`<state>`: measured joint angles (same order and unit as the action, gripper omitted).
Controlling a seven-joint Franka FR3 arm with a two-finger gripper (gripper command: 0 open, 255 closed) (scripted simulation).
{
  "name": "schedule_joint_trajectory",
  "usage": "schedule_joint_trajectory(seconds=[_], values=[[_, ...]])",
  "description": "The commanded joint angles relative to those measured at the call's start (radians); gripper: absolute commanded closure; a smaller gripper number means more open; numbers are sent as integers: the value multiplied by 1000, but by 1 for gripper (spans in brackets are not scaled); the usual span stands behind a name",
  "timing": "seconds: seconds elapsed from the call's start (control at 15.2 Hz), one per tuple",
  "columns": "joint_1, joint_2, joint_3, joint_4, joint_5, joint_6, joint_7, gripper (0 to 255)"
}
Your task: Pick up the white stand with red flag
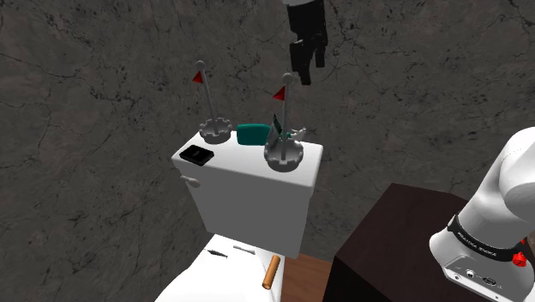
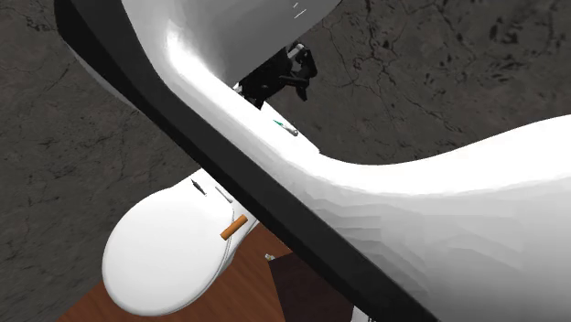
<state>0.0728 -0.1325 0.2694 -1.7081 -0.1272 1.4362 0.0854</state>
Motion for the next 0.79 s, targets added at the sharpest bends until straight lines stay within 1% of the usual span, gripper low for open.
schedule_joint_trajectory(seconds=[0.0,0.13,0.2,0.73], values=[[15,76,26,106,-26,-26,27,0],[34,153,49,216,-58,-57,49,0],[40,173,54,245,-67,-66,55,0],[34,141,48,103,-55,46,65,0]])
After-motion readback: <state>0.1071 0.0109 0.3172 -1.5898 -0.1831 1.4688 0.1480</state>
